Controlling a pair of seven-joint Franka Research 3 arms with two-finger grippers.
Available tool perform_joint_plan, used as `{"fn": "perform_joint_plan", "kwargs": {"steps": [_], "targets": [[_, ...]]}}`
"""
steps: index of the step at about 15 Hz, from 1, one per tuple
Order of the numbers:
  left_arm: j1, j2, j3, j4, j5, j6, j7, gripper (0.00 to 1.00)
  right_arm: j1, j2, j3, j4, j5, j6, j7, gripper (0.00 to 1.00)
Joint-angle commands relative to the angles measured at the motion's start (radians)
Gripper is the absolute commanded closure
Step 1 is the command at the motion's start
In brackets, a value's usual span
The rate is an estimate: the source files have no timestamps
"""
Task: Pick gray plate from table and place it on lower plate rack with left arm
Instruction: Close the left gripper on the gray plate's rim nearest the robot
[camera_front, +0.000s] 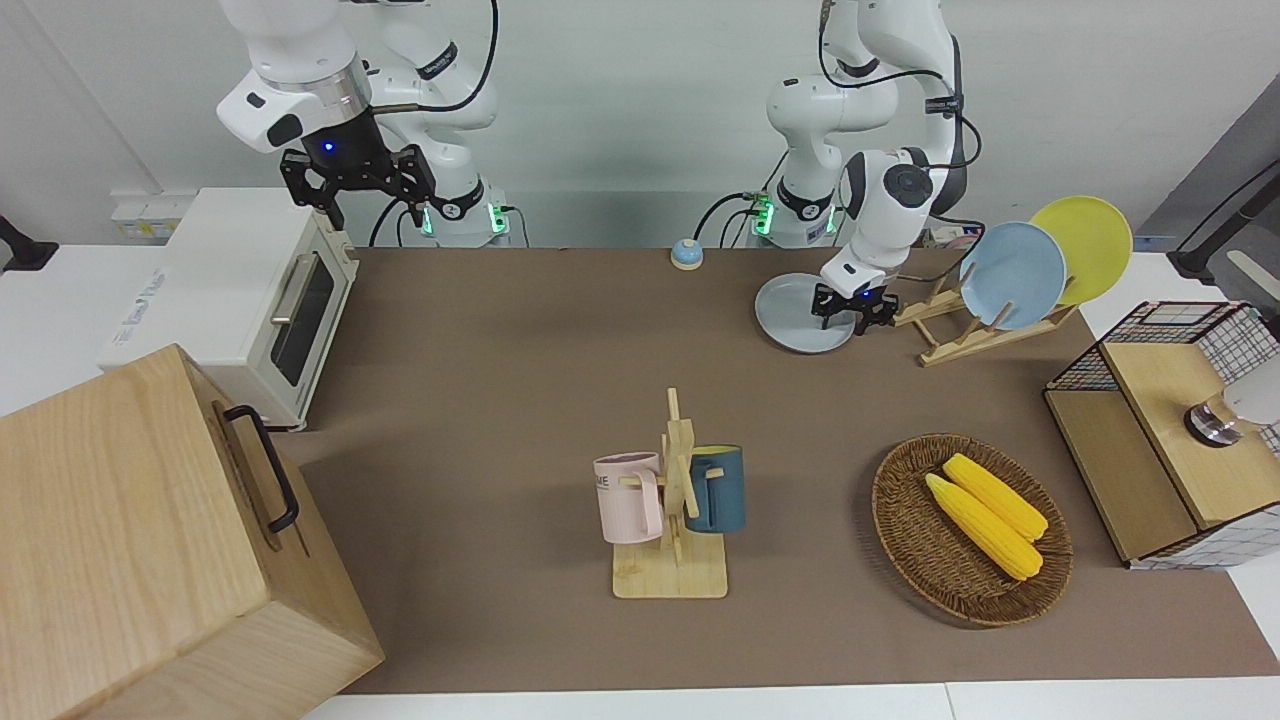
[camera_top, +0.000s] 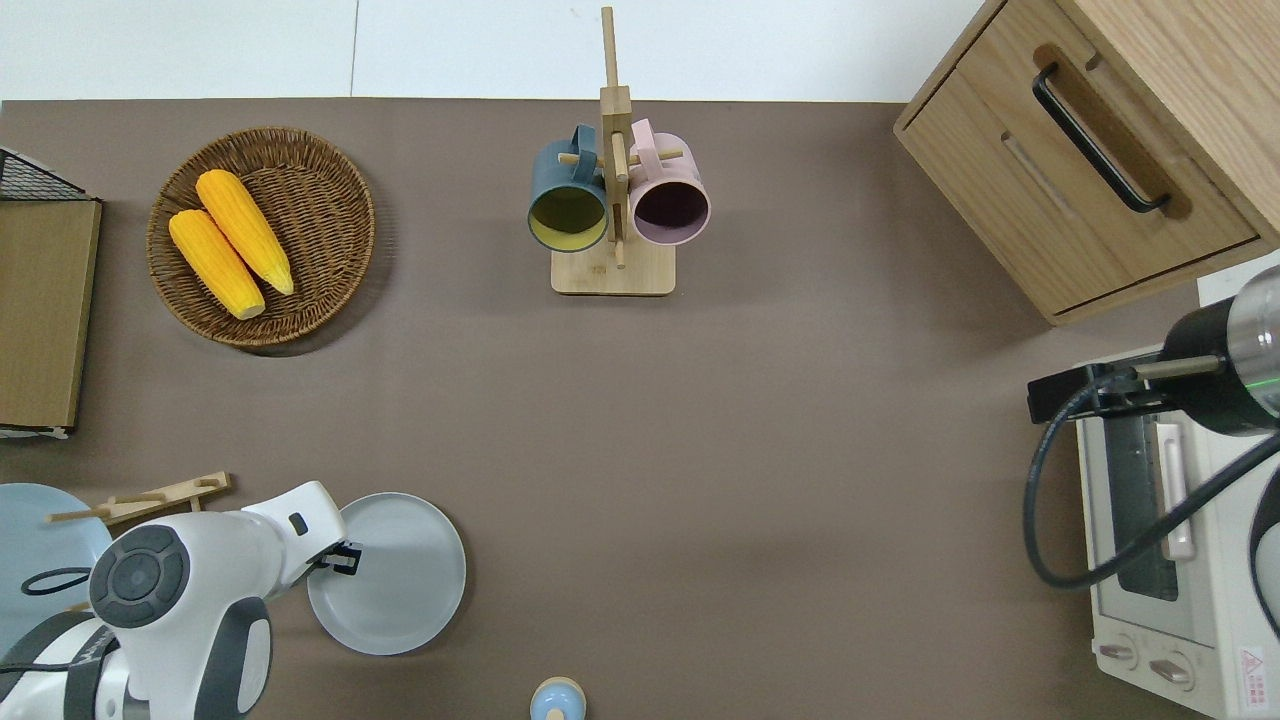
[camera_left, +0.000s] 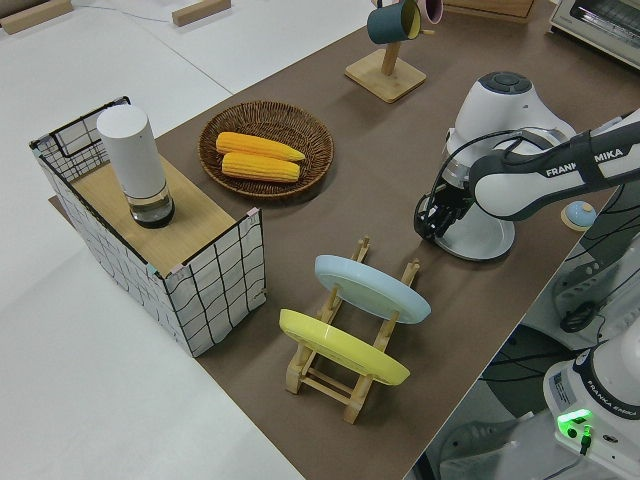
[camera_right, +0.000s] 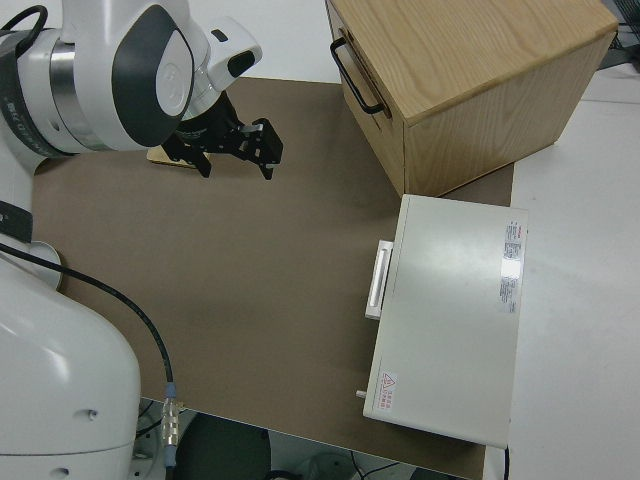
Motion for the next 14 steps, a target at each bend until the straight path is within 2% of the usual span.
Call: {"fn": "perform_joint_plan", "kwargs": {"steps": [1, 5, 14], "targets": [[-0.024, 0.010, 0.003, -0.020, -0.007, 0.016, 0.000, 1.00, -0.007, -0.002, 0.007, 0.006, 0.007, -0.014, 0.000, 0.013], [-0.022, -0.013, 0.004, -0.015, -0.007, -0.029, 0.020, 1.00, -0.007, -0.002, 0.005, 0.006, 0.007, -0.013, -0.001, 0.011], [-0.019, -0.134, 0.015, 0.032, -0.006, -0.220, 0.024, 1.00, -0.007, -0.002, 0.007, 0.006, 0.007, -0.014, 0.000, 0.011]]}}
